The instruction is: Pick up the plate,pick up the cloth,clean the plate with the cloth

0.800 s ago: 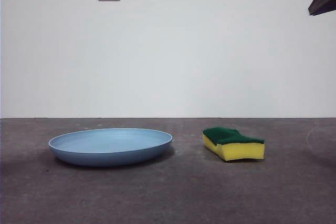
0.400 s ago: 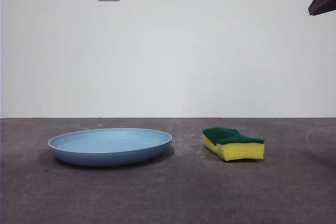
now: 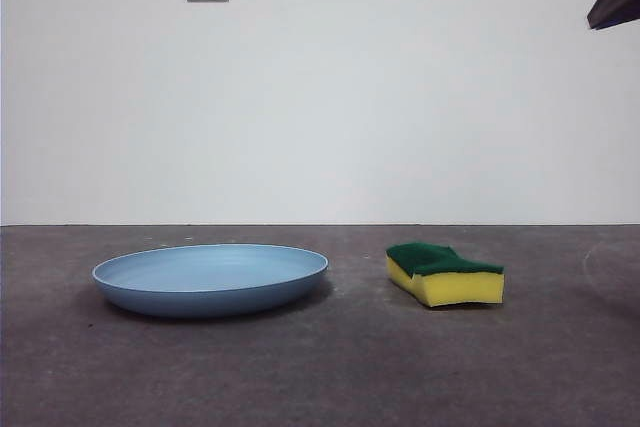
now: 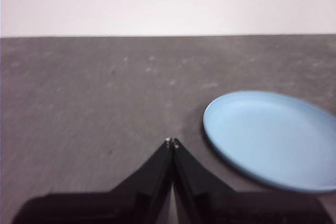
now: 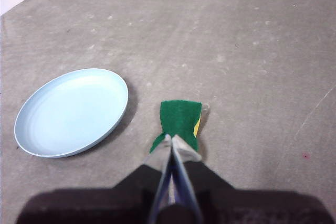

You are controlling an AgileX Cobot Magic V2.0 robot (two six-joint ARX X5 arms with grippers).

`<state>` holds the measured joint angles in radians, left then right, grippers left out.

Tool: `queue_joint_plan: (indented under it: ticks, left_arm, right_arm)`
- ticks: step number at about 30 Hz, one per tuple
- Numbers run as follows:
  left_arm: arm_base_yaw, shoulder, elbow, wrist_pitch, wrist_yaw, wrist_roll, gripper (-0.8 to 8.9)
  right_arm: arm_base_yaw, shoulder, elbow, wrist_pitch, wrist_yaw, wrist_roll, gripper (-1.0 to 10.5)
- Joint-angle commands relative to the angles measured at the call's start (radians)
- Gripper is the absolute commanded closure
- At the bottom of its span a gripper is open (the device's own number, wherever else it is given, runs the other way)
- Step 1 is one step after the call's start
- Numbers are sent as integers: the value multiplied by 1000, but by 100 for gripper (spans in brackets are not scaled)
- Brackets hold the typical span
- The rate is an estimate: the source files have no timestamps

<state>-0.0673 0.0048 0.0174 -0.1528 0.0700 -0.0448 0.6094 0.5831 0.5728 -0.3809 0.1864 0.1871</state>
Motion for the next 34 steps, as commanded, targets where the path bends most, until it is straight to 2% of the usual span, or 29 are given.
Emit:
queue_joint_plan:
  ticks: [1,28,31,34]
  left_arm:
    - [4,-3,-14,-23,-43,0,817]
    - [4,-3,-14,-25,-42,0,817]
    - [4,-3,-14,-25,-42,0,817]
    - [4,-3,-14,-25,-42,0,817]
  right_arm:
    - [0,-2,-7,5,3,6,946]
    - [0,-2,-7,-9,3,2,946]
    - [0,-3,-8,-10,34,-71,946]
    - [-27,-52,-8,-33,58,-103,946]
